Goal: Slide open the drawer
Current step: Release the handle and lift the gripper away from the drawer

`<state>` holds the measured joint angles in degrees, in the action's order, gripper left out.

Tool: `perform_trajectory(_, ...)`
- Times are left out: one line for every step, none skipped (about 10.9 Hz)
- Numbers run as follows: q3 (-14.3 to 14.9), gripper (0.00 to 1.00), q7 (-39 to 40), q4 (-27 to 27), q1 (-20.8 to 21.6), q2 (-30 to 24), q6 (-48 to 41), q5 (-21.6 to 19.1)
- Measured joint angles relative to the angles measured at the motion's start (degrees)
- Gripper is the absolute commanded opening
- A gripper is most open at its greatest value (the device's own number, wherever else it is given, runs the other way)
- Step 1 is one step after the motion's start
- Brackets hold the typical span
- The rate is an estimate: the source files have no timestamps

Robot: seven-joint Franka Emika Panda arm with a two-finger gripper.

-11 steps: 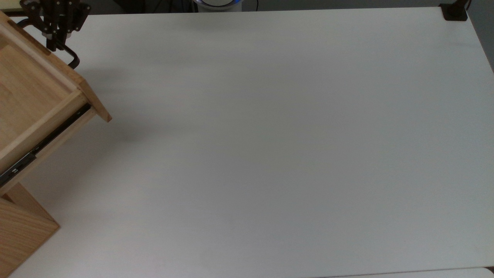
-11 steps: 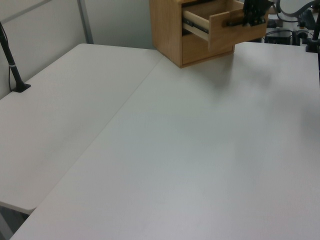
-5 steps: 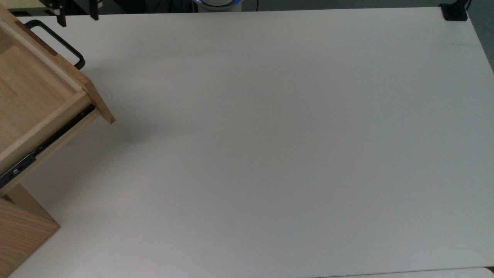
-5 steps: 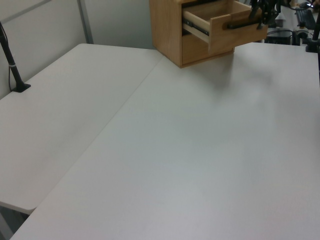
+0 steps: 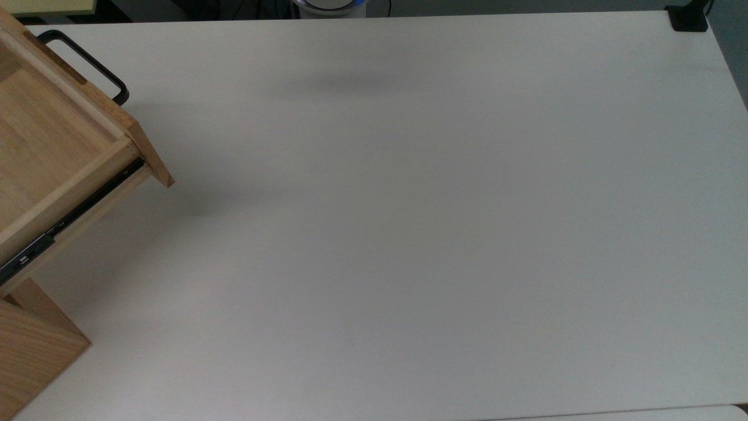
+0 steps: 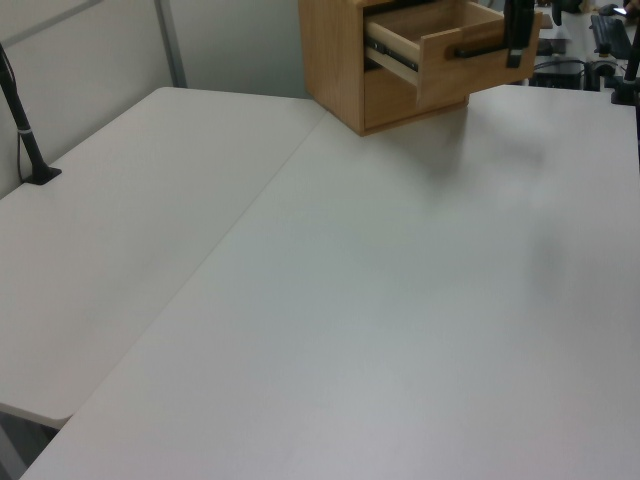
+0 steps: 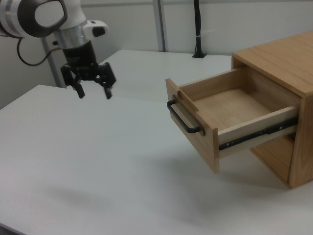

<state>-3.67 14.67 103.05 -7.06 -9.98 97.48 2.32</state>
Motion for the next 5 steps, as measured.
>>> perform_trajectory(-1.9,1.00,-8.3,-1.1,0.0,1.3,-1.4,-1.4)
perform_trajectory(-3.9,1.00,-14.7,-2.3,-0.1,2.9,-2.5,-2.1)
perform_trajectory(-5.8,1.00,-19.3,-3.9,0.0,5.0,-3.1,-2.2)
perform_trajectory(-6.8,1.00,-21.4,-5.5,0.0,7.4,-3.2,-2.4)
perform_trajectory(-6.8,1.00,-21.8,-6.9,0.0,9.4,-3.2,-2.6)
